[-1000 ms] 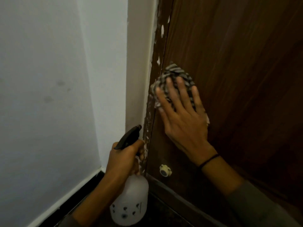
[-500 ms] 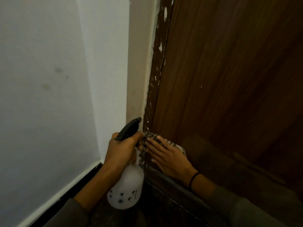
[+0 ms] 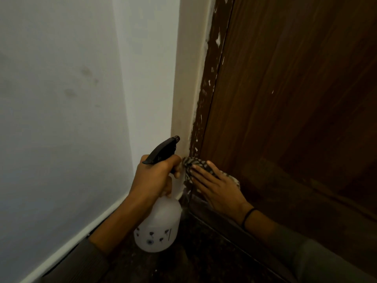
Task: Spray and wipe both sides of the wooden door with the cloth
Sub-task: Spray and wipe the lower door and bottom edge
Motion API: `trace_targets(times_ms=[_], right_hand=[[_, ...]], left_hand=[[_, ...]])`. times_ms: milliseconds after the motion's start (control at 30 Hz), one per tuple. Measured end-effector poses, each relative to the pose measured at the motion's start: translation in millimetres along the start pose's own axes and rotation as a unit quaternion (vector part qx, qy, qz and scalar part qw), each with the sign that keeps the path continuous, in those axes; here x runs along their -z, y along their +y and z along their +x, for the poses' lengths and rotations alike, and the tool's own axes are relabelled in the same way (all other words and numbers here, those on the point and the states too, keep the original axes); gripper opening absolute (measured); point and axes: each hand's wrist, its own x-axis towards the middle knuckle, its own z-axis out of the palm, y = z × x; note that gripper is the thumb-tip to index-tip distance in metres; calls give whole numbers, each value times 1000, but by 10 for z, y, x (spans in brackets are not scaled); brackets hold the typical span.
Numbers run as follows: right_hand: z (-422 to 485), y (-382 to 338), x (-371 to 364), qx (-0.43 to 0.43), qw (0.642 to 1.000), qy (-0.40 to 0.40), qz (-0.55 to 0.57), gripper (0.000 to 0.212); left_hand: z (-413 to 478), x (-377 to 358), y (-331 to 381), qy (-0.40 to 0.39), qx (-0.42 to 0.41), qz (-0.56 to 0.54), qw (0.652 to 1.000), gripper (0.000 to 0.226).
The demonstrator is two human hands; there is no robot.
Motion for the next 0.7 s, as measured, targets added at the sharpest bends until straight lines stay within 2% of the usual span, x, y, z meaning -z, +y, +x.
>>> trace_targets(times_ms=[67, 133, 267, 400, 467, 533, 600, 667, 700], right_hand=[[48, 17, 59, 13, 999, -36, -18, 68], [-9, 93, 128, -19, 999, -24, -15, 72], [-83, 471, 417, -164, 984, 72, -2, 85], [96, 811, 711, -268, 950, 157, 15, 70], [204, 725, 665, -260, 952, 160, 4, 72], [217, 471, 449, -195, 972, 130, -19, 78], [83, 171, 202, -141, 987, 74, -34, 73], [-160, -26, 48, -146, 988, 51, -23, 60], [-319, -74, 28, -163, 986, 47, -8, 60]], left_hand=[[-8, 12, -32, -8, 4, 9, 1000, 25], [-2, 34, -73, -16, 5, 16, 1000, 25], [39, 39, -144, -23, 7, 1, 1000, 25], [84, -21, -194, -27, -2, 1, 1000, 25], [98, -47, -226, -24, -5, 5, 1000, 26], [74, -71, -248, -26, -4, 13, 1000, 28], [39, -100, -261, -35, 0, 24, 999, 30], [12, -109, -267, -47, 6, 28, 998, 29], [5, -106, -273, -52, 5, 28, 998, 29]])
